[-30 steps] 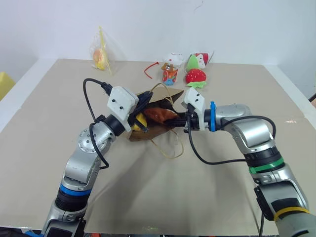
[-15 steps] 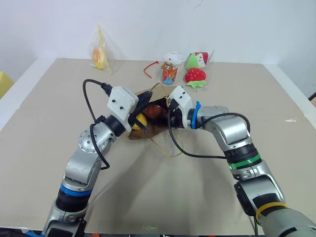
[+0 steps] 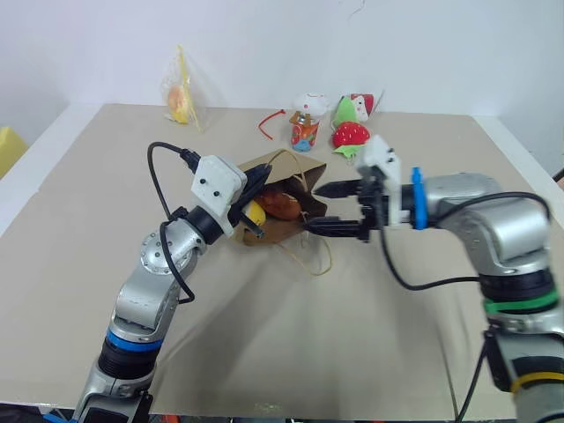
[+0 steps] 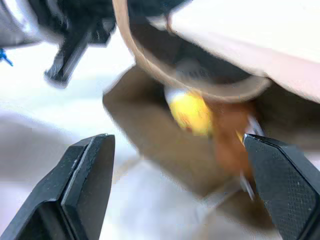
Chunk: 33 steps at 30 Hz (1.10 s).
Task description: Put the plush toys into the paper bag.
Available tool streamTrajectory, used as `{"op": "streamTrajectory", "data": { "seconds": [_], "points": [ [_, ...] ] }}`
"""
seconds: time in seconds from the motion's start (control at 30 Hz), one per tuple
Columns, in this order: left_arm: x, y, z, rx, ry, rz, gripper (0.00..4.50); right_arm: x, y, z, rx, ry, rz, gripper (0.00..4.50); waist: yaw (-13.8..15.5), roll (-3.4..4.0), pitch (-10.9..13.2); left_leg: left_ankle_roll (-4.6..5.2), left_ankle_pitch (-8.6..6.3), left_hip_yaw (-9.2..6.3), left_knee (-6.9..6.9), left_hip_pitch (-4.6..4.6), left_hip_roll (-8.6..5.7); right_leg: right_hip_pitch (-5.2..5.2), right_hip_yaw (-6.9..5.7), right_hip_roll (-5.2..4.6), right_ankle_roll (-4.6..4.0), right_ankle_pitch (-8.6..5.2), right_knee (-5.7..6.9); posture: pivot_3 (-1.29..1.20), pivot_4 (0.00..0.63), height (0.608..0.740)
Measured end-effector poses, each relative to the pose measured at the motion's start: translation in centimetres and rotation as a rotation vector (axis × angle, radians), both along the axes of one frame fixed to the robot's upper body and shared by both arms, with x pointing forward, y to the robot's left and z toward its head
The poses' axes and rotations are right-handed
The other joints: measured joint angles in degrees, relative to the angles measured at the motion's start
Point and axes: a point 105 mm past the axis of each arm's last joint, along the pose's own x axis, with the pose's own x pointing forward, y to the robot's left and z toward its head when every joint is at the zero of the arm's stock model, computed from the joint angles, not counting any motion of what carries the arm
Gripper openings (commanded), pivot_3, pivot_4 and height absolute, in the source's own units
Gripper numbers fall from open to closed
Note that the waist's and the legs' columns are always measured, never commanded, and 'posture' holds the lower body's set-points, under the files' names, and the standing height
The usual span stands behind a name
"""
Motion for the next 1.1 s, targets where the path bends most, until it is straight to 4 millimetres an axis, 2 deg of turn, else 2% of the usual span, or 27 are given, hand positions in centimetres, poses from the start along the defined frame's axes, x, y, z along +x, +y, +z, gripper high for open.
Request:
{"op": "streamTrajectory", "data": {
  "seconds": [0.1,0.13,0.23,0.33,0.47,0.53,0.6,0.73,0.77,0.8,0.83,1.1],
  "points": [
    [0.0,0.1,0.0,0.000,-0.001,0.004,0.00,-0.1,-1.9,-2.3,-0.039,0.067,-0.064,4.40,-0.07,-0.04,-0.03,0.01,-0.01,0.01,0.00,0.03,0.00,0.01,0.03,0.01,0.01,-0.01,0.00,0.00,0.150,0.740],
    [0.0,0.1,0.0,0.000,0.000,0.001,0.00,-0.2,-2.1,-3.8,-0.043,0.112,-0.087,4.40,-0.28,-0.03,-0.02,0.01,0.00,0.07,0.00,0.04,0.02,-0.04,0.13,0.06,0.01,0.01,0.03,0.00,0.150,0.740],
    [-0.1,-0.1,0.0,-0.006,-0.001,-0.009,0.00,0.4,-1.9,-6.7,-0.040,0.141,-0.175,4.40,-0.23,-0.03,-0.03,-0.03,0.03,0.00,0.02,0.07,0.22,-0.01,0.05,0.26,-0.05,0.05,0.05,0.00,0.150,0.740],
    [-0.1,-0.1,0.0,-0.005,-0.001,-0.011,0.00,0.7,-1.2,-8.5,-0.007,0.185,-0.214,4.40,-0.21,-0.03,-0.03,-0.06,0.05,0.02,0.04,0.07,0.27,-0.03,0.07,0.33,-0.09,0.09,0.05,0.00,0.150,0.740],
    [-0.1,-0.2,-0.1,-0.001,0.000,-0.019,0.00,1.0,0.1,-8.9,0.083,0.241,-0.238,4.40,-0.13,-0.03,-0.03,-0.07,0.06,0.04,0.06,0.06,0.28,-0.02,0.08,0.34,-0.10,0.12,0.05,0.00,0.150,0.740],
    [-0.1,-0.2,-0.1,-0.001,0.000,-0.018,0.00,1.1,0.0,-8.9,0.082,0.239,-0.245,3.90,-0.09,-0.03,-0.03,-0.07,0.06,0.05,0.07,0.05,0.26,-0.01,0.08,0.31,-0.09,0.12,0.04,0.00,0.150,0.740],
    [-0.1,-0.2,-0.1,-0.001,0.000,-0.018,0.00,1.2,-0.1,-9.0,0.081,0.236,-0.251,3.12,-0.09,-0.03,-0.03,-0.06,0.06,0.07,0.07,0.04,0.23,-0.01,0.09,0.27,-0.08,0.13,0.03,0.00,0.150,0.740],
    [-0.1,-0.2,-0.1,-0.001,0.000,-0.017,0.00,1.2,-0.4,-9.0,0.067,0.217,-0.251,1.14,-0.09,-0.03,-0.03,-0.06,0.06,0.06,0.08,0.04,0.23,-0.02,0.09,0.28,-0.07,0.13,0.03,0.00,0.150,0.740],
    [-0.1,-0.2,-0.1,-0.001,-0.001,-0.016,0.00,1.2,-0.5,-9.0,0.063,0.217,-0.248,0.82,-0.08,-0.03,-0.03,-0.06,0.06,0.06,0.08,0.04,0.24,-0.02,0.08,0.29,-0.07,0.13,0.03,0.00,0.150,0.740],
    [-0.1,-0.2,0.0,-0.002,-0.001,-0.015,0.00,1.1,-0.5,-9.0,0.059,0.221,-0.241,0.25,-0.09,-0.03,-0.03,-0.06,0.06,0.05,0.08,0.04,0.26,-0.02,0.08,0.31,-0.07,0.13,0.03,0.00,0.150,0.740],
    [-0.1,-0.2,0.0,-0.002,-0.001,-0.014,0.00,1.0,-0.5,-9.0,0.057,0.225,-0.235,0.06,-0.09,-0.03,-0.03,-0.06,0.06,0.04,0.07,0.04,0.26,-0.02,0.08,0.32,-0.08,0.13,0.03,0.00,0.150,0.740],
    [0.0,-0.1,0.0,-0.008,-0.001,-0.002,0.00,0.6,0.1,-9.7,0.042,0.243,-0.203,0.06,-0.10,-0.03,-0.03,-0.06,0.06,0.05,0.09,0.05,0.27,-0.01,0.09,0.33,-0.07,0.13,0.04,0.00,0.150,0.740]
  ]
}}
